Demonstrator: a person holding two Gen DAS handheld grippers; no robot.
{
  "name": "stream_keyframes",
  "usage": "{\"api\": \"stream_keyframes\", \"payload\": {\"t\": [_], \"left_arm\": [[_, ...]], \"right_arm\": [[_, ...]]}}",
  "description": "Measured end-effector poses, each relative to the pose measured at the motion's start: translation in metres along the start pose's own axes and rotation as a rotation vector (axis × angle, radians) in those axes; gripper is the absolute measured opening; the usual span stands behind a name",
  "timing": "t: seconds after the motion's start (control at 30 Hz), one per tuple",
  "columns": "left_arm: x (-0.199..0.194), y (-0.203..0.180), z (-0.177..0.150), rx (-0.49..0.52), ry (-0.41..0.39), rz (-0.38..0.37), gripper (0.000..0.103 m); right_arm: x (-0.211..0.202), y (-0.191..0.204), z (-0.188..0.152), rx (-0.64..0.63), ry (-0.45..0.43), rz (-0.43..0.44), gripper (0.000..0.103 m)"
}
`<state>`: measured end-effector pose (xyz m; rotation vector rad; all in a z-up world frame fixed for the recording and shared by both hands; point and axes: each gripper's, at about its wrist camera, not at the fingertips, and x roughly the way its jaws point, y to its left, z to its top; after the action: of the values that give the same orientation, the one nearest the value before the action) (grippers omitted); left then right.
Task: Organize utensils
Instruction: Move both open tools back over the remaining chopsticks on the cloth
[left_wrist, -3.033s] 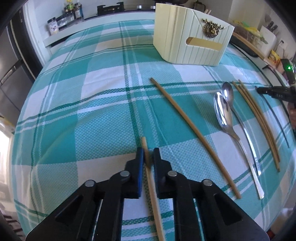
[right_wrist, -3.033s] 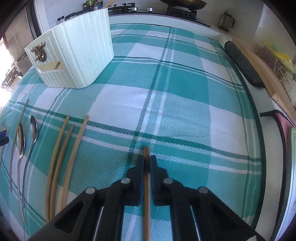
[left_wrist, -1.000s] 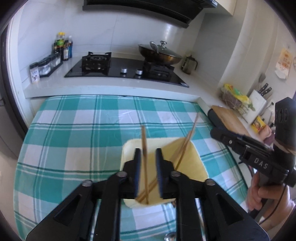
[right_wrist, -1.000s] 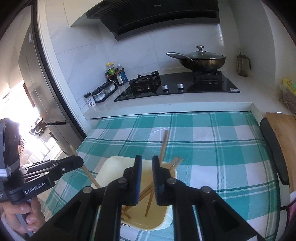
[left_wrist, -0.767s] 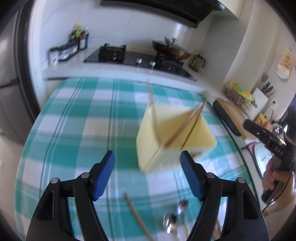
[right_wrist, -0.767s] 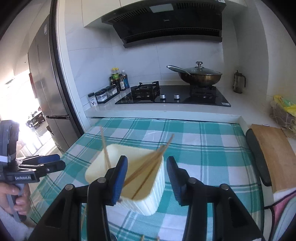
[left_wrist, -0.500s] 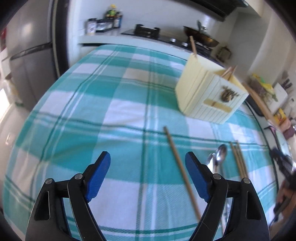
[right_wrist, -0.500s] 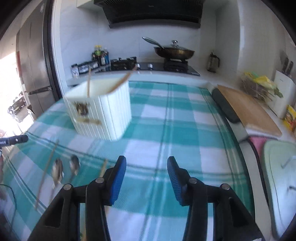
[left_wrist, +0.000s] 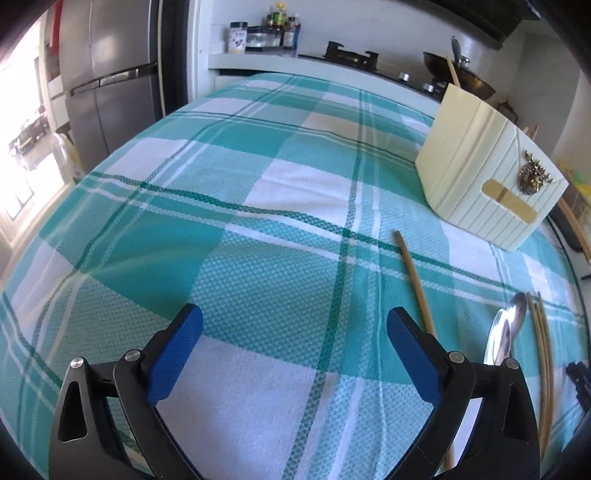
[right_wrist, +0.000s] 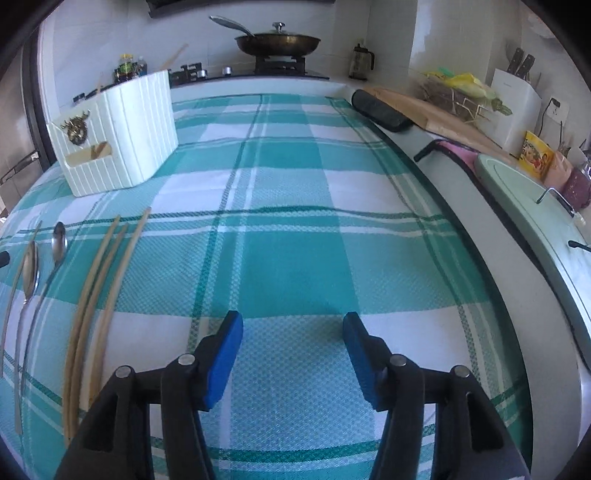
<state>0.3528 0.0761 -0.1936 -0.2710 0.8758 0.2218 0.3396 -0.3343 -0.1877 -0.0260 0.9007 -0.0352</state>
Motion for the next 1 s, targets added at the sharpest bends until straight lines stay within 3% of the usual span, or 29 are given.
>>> {"api": "stream_keyframes", "payload": {"t": [0.23,0.43,0.57,0.77,1.0], "left_arm": [[0.004,-0.006,-0.001,0.033,0.014,0.034,0.102],[-0.002,0.004,-0.001,-0.016,-0.018,0.003,0.102],[-0.004,0.011,-0.002,-0.067,-0.03,0.061,0.102],[0.008,-0.004,-0.002,0.007,0.029,0.18,0.103],[0.009,0.0,-0.002,0.001,0.035,0.169,0.103]], "right_arm": [[0.0,-0.005,-0.003,0.028,0.003,0.027,0.059],[0.0,-0.003,-0.002,0.027,0.003,0.023,0.059],[0.0,-0.004,-0.002,0.029,0.003,0.01,0.063],[0.0,-0.005,-0.002,0.03,0.003,0.01,0.063],[0.0,-0.008,-0.002,0.042,0.004,0.015,0.064]]}}
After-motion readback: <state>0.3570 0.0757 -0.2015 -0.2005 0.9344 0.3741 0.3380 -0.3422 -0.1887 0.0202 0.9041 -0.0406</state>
